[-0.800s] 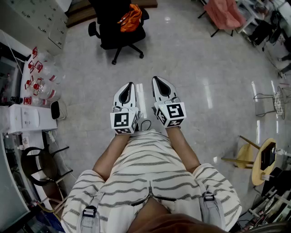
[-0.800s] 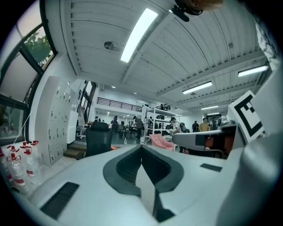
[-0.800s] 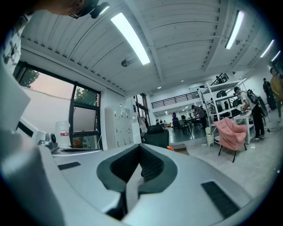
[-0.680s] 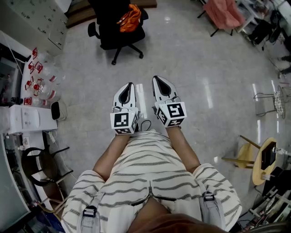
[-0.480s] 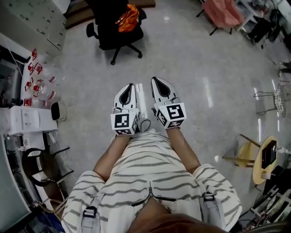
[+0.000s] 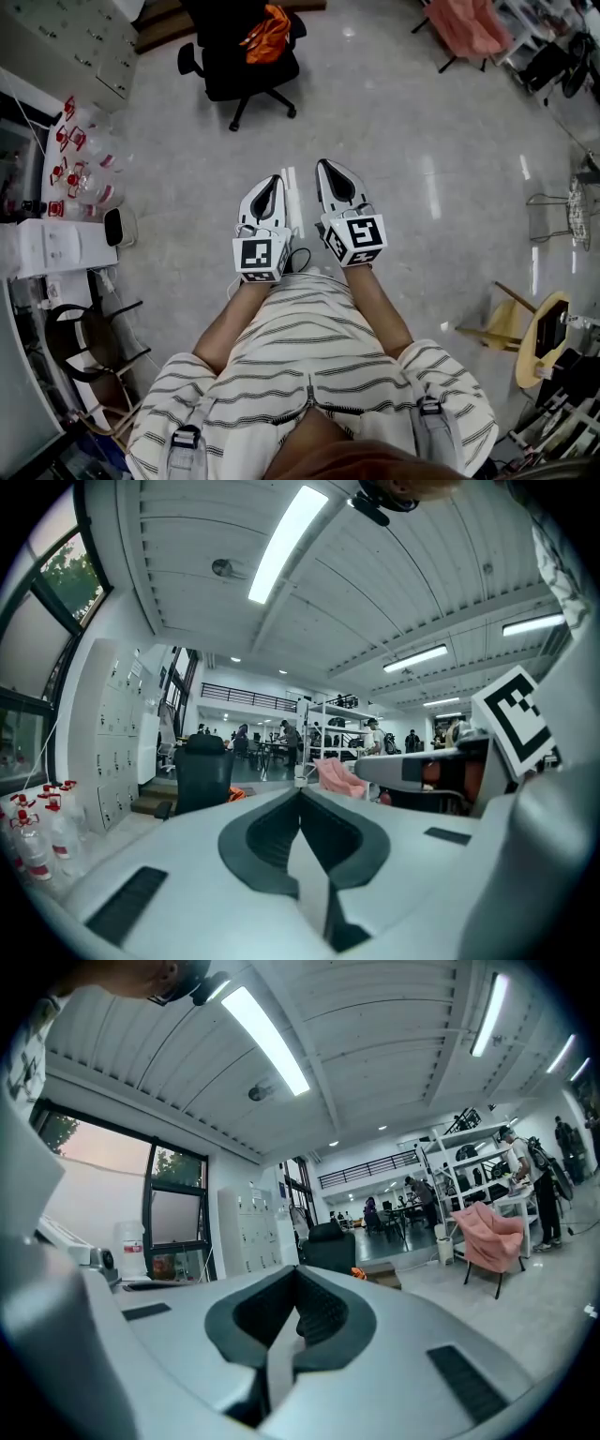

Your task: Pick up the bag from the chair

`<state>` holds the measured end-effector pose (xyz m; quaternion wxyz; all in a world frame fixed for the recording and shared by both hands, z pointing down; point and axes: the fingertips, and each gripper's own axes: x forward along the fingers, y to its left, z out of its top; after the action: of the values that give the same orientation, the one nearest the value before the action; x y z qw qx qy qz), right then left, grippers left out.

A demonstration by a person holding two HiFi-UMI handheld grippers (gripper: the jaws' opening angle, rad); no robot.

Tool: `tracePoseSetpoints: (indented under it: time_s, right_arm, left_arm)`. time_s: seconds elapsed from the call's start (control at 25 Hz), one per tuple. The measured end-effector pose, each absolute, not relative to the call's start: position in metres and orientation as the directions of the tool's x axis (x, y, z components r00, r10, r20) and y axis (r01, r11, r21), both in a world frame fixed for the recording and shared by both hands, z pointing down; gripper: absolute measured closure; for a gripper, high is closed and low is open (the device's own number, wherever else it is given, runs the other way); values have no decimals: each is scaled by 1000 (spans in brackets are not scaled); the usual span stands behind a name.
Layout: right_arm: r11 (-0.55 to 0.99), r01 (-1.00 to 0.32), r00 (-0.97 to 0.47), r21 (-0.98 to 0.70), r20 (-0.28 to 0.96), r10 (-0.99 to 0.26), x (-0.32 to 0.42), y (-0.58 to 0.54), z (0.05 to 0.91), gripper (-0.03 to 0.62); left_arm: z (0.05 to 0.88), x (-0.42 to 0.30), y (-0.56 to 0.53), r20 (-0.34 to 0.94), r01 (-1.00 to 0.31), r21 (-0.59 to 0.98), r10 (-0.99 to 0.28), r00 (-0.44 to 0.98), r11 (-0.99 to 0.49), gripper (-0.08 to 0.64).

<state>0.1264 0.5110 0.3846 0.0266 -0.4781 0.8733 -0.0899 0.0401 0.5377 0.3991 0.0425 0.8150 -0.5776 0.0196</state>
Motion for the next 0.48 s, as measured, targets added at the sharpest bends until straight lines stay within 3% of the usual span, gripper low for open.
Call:
tracePoseSetpoints:
  time_s: [0.48]
  right_arm:
    - [512,-843,-526,-166,52,-849,88,380,376,574]
  left_arm:
    - [392,-5,395,81,-942,75,-940,332,-326,537]
